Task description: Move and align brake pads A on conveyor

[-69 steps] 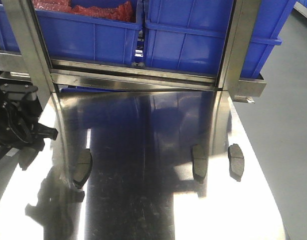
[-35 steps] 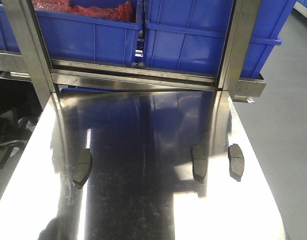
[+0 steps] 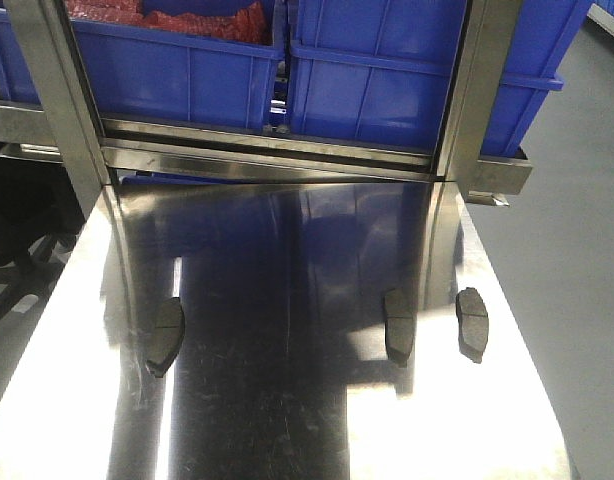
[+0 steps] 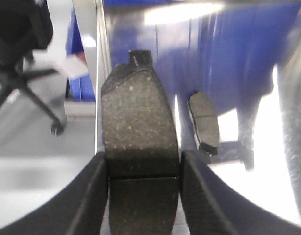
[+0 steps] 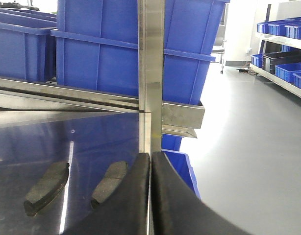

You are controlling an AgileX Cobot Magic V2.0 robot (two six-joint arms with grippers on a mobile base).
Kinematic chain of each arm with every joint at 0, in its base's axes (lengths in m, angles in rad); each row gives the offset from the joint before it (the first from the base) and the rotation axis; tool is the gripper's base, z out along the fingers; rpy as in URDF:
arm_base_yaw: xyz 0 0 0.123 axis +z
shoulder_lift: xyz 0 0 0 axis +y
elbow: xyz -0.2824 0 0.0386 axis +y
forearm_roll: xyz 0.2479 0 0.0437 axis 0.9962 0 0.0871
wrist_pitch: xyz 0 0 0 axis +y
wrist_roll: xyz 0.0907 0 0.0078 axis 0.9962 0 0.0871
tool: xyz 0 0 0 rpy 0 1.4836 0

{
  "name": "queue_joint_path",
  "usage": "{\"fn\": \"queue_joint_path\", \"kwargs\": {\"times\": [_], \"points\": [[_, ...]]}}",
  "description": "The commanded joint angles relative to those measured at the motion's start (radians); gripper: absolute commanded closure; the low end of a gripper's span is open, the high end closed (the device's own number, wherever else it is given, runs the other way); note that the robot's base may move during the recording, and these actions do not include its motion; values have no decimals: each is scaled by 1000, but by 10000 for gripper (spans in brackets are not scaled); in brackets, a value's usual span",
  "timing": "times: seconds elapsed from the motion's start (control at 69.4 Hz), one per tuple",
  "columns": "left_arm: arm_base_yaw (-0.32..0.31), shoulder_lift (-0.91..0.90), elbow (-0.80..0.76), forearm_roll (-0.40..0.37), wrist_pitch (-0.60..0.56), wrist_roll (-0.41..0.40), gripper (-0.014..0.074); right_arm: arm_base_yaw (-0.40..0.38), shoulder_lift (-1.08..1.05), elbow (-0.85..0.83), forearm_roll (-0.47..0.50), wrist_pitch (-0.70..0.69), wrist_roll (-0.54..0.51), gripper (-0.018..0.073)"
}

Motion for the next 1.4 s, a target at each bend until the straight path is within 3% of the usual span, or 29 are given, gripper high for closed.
{"fn": "queue_joint_path", "kwargs": {"times": [0.0, 0.202, 1.384], "points": [[-6, -67, 4, -9, -87, -12, 604, -6, -9, 9, -5, -68, -6, 568], [-6, -154, 51, -9, -86, -11, 604, -6, -9, 9, -5, -68, -6, 568], [-6, -152, 52, -9, -80, -11, 604, -6, -8, 8, -9, -74, -6, 568]]}}
